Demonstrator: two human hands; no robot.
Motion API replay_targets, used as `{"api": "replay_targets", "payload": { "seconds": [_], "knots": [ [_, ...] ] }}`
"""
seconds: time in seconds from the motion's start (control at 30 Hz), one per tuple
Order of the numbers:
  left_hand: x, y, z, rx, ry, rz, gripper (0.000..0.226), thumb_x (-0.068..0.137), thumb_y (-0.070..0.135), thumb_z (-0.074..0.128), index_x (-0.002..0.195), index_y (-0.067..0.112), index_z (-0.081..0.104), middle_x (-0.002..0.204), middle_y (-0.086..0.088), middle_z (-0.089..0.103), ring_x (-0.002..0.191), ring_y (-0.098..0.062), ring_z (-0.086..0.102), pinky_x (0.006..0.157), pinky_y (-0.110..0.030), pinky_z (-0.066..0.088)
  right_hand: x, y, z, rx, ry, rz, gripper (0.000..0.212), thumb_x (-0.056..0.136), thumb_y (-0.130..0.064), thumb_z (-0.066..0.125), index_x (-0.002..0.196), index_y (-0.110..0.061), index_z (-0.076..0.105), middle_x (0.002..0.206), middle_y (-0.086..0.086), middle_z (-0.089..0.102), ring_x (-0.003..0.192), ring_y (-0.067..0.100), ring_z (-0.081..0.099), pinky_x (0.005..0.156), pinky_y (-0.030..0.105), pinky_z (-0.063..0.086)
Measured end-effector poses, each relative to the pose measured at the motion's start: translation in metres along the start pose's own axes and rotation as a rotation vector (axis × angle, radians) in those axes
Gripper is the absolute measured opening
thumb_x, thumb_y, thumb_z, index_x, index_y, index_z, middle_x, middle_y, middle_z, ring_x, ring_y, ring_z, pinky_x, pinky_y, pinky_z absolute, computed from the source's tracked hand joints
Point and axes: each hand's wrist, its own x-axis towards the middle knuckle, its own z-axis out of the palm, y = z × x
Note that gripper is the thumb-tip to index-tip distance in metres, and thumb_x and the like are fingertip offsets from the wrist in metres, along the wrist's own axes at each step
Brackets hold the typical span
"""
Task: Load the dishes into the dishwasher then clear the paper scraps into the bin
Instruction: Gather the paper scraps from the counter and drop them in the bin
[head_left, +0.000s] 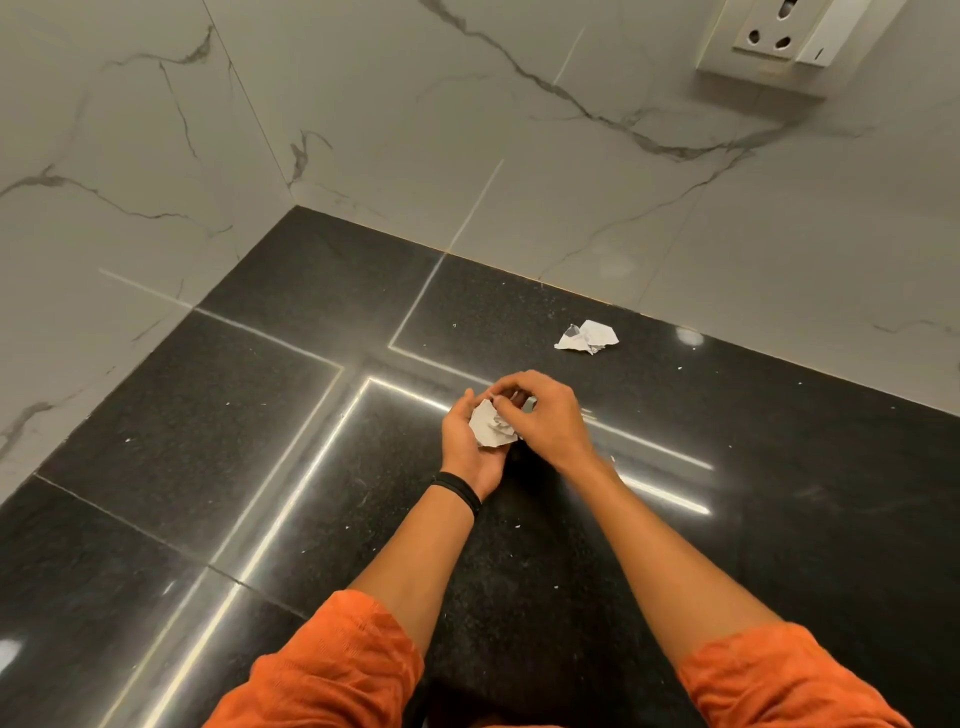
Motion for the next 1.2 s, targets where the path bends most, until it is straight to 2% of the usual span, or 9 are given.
{"api": "replay_targets", "payload": {
  "seconds": [0.07,0.17,0.27,0.37,0.5,0.77,1.0,1.1,1.2],
  "knots": [
    [-0.004,-0.001,0.003,0.016,-0.013,-0.006,0.046,0.105,0.036,0.039,0.12,0.0,0.063,0.109,-0.018,0.069,0.102,-0.027,0.068,0.089,-0.037,0.055,-0.007,-0.005,-0.001,-0.046,-0.009,-0.051,0.015,0.083,-0.021,0.072,0.096,-0.028,0.075,0.091,-0.016,0.069,0.087,0.005,0.059,0.079,0.027,0.049],
    [-0.006,-0.001,0.005,0.011,-0.014,-0.013,0.046,0.104,0.037,0.04,0.128,0.004,0.06,0.104,-0.015,0.068,0.098,-0.025,0.067,0.091,-0.037,0.053,-0.014,-0.007,-0.004,-0.102,-0.004,-0.143,0.013,0.085,-0.021,0.072,0.095,-0.028,0.075,0.089,-0.022,0.065,0.081,0.005,0.055,0.074,0.021,0.043],
    [-0.006,-0.002,0.008,-0.01,-0.019,-0.006,0.046,0.106,0.034,0.038,0.126,-0.001,0.06,0.117,-0.021,0.068,0.108,-0.03,0.068,0.088,-0.038,0.057,-0.009,-0.004,-0.014,-0.105,0.071,-0.152,0.009,0.086,-0.02,0.071,0.094,-0.024,0.073,0.09,-0.017,0.066,0.081,0.004,0.06,0.075,0.02,0.046],
    [-0.001,-0.002,0.008,-0.053,0.015,-0.006,0.043,0.106,0.029,0.04,0.12,-0.005,0.06,0.135,-0.026,0.06,0.123,-0.035,0.061,0.102,-0.04,0.049,0.013,0.009,-0.03,-0.161,0.158,-0.03,0.01,0.089,-0.021,0.069,0.098,-0.022,0.073,0.094,-0.012,0.067,0.079,0.002,0.059,0.077,0.025,0.052],
    [0.006,0.0,0.006,-0.029,0.069,-0.008,0.042,0.106,0.028,0.042,0.122,-0.005,0.061,0.13,-0.023,0.063,0.122,-0.033,0.061,0.109,-0.04,0.046,0.042,0.036,-0.054,-0.273,0.22,0.132,0.016,0.092,-0.018,0.065,0.107,-0.021,0.072,0.109,-0.003,0.067,0.093,0.018,0.066,0.085,0.036,0.052],
    [0.012,0.004,0.001,-0.043,0.077,-0.01,0.041,0.107,0.029,0.042,0.119,-0.004,0.062,0.12,-0.021,0.067,0.118,-0.032,0.063,0.098,-0.037,0.051,0.074,0.054,-0.06,-0.358,0.198,0.323,0.031,0.097,-0.02,0.062,0.127,-0.023,0.062,0.122,0.002,0.068,0.111,0.03,0.062,0.087,0.04,0.049],
    [0.012,0.005,0.003,-0.031,0.078,0.006,0.041,0.106,0.029,0.042,0.121,-0.004,0.061,0.124,-0.022,0.065,0.121,-0.033,0.061,0.103,-0.039,0.048,0.049,0.039,-0.042,-0.09,0.295,0.215,0.015,0.093,-0.023,0.066,0.107,-0.024,0.072,0.097,-0.009,0.069,0.084,0.006,0.063,0.078,0.029,0.055],
    [0.012,0.001,0.005,-0.018,0.07,0.023,0.043,0.106,0.029,0.043,0.126,-0.004,0.059,0.13,-0.023,0.063,0.122,-0.032,0.06,0.102,-0.038,0.049,0.023,0.021,-0.028,0.082,0.324,0.177,0.013,0.091,-0.018,0.069,0.102,-0.023,0.073,0.093,-0.01,0.069,0.085,0.003,0.063,0.075,0.021,0.054],
    [0.011,-0.004,0.008,-0.033,0.048,0.026,0.049,0.105,0.03,0.041,0.135,-0.007,0.053,0.135,-0.025,0.059,0.124,-0.033,0.058,0.107,-0.04,0.047,0.001,0.005,-0.014,0.249,0.273,0.177,0.012,0.086,-0.012,0.074,0.094,-0.021,0.074,0.088,-0.009,0.073,0.081,0.008,0.067,0.072,0.026,0.055]
  ]
}}
